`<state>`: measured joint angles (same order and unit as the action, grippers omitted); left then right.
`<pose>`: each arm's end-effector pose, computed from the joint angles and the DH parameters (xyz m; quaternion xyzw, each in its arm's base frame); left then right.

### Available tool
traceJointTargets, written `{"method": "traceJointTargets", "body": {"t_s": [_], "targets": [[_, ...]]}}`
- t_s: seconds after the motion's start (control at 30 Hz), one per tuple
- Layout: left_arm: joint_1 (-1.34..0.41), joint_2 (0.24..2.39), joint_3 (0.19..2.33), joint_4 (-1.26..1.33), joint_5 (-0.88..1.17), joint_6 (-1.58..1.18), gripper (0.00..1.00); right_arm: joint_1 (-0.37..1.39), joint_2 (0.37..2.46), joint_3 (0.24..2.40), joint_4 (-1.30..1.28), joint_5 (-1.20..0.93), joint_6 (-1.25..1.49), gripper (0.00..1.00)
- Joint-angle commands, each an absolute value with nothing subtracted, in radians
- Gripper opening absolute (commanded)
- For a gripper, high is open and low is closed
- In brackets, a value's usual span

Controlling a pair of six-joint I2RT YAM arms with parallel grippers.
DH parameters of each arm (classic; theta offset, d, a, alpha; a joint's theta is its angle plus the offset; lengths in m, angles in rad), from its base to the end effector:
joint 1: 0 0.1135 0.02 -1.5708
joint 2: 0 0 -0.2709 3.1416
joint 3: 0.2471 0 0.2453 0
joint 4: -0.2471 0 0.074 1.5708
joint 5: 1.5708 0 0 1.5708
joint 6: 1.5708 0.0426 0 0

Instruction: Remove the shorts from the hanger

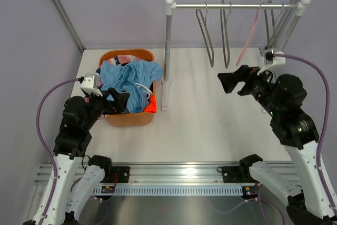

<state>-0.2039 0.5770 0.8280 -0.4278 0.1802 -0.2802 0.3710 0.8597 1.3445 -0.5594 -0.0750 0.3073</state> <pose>0.1185 -0.0323 0.3581 0.0286 0.7653 -0.2202 0.6041 0.1310 0.0544 0.4740 -0.0488 0.7313 0.2521 0.6319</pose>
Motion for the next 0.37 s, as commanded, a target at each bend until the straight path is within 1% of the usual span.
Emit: {"method": "traceJointTargets", "body": {"t_s": [0.0,0.03,0.2,0.33], "targets": [[-0.210,0.572,0.824,-0.396,0.172,-0.262,0.99,0.370,0.753,1.227,-0.511,-0.060,0.380,1.00],[-0.210,0.574,0.824,-0.393,0.175,-0.264,0.99,0.368,0.702,1.204,-0.514,-0.055,0.399,0.99],[-0.209,0.580,0.819,-0.387,0.181,-0.264,0.99,0.368,0.572,1.092,-0.506,-0.043,0.433,0.99],[-0.210,0.580,0.819,-0.385,0.181,-0.265,0.99,0.368,0.566,1.080,-0.515,-0.032,0.426,1.00]]}}
